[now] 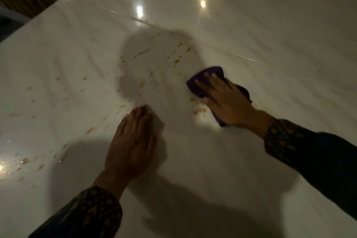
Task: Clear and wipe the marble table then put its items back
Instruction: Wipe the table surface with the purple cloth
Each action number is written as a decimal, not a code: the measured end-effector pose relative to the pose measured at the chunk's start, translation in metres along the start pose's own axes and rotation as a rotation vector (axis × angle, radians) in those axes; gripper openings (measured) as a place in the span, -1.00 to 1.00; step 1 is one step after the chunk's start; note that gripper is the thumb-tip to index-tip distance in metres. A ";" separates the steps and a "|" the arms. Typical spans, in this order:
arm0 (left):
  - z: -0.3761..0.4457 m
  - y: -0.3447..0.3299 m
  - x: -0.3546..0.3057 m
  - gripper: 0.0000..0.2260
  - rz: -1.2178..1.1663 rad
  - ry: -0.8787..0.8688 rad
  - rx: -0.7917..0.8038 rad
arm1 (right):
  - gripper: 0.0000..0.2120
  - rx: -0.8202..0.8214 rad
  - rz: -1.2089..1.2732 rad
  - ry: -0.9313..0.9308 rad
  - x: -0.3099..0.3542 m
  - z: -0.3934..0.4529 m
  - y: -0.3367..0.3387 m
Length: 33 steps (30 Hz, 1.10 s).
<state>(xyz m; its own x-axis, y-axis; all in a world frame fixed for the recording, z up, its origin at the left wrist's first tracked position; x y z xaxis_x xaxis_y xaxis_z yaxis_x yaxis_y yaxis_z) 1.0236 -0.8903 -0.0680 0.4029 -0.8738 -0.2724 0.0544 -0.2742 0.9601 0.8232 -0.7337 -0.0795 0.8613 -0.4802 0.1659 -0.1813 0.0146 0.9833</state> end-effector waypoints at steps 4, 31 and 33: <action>0.003 0.002 -0.003 -0.44 0.000 -0.012 -0.014 | -0.46 -0.077 -0.066 -0.020 -0.052 -0.024 0.013; 0.005 -0.006 0.006 -0.38 0.058 -0.032 -0.020 | -0.48 -0.172 -0.020 -0.047 0.117 -0.072 -0.024; 0.005 -0.005 0.006 -0.39 0.050 -0.014 -0.012 | -0.51 -0.113 -0.012 0.099 0.160 -0.122 -0.037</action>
<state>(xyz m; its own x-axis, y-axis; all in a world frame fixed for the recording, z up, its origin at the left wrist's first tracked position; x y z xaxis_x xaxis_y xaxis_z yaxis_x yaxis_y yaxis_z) 1.0213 -0.8961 -0.0742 0.3922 -0.8921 -0.2243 0.0450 -0.2250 0.9733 1.0259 -0.7045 -0.0802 0.9066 -0.3923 0.1554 -0.1210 0.1110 0.9864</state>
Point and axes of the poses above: each hand's wrist, its own z-axis towards the middle knuckle, its own y-axis out of the back of the hand, x = y × z, the point moved 10 cm from there along z, towards the middle knuckle, and after that the axes turned 10 degrees about y, right-handed, at the moved point
